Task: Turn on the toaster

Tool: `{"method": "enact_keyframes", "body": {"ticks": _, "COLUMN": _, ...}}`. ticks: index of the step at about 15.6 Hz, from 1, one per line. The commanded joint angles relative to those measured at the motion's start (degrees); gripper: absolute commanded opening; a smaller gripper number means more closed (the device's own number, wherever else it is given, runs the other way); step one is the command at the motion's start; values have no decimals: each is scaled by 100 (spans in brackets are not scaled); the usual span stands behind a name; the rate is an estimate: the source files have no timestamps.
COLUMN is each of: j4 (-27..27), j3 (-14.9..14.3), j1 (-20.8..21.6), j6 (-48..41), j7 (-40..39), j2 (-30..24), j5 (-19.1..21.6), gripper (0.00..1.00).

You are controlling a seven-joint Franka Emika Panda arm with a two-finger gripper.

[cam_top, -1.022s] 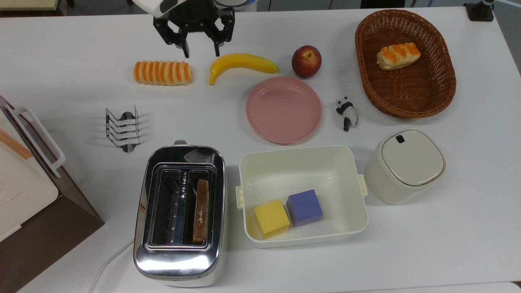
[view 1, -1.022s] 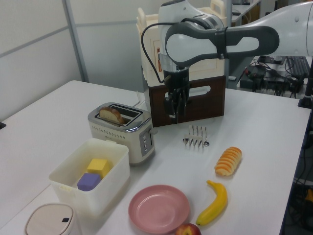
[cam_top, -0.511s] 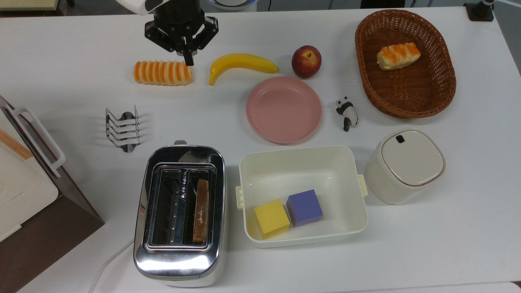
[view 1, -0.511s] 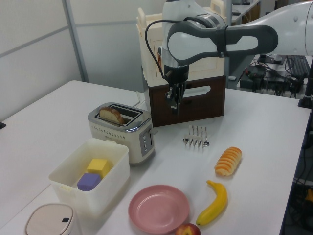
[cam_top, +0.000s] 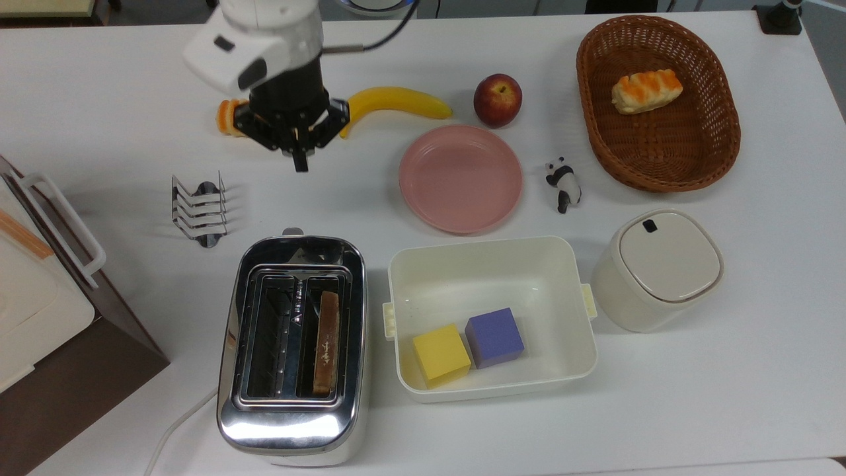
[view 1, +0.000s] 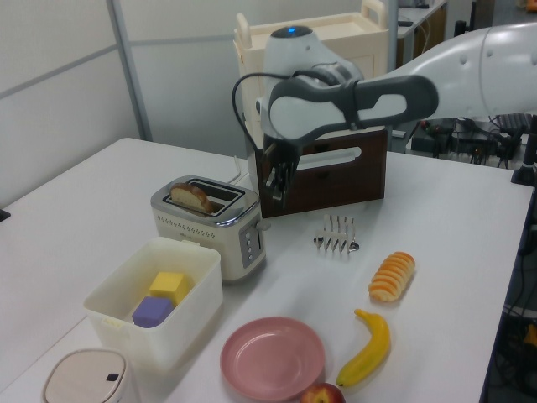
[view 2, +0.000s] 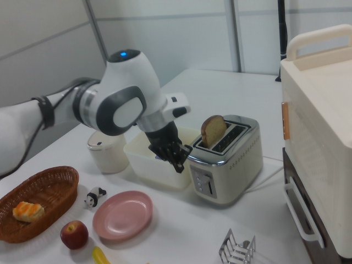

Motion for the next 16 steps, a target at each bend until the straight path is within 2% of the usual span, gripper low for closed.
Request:
{"method": "enact_keyframes", "body": {"ticks": 1, "j4": 234, "j3": -106, "j1": 50, "j6": 85, "j7": -133, "j2": 327, "j5": 48, "gripper": 0}}
{"method": "enact_keyframes", "body": {"ticks": 8, "j4": 269, "j3": -193, "j1": -47, "j6": 832, "j7": -72, "j2": 828, "j5": 40, "gripper": 0}}
{"method": "enact_keyframes", "body": {"ticks": 16, "j4": 261, "j3": -193, "j1": -20, "j6": 1043, "j7": -89, "j2": 1408, "j5": -22, "gripper": 0}}
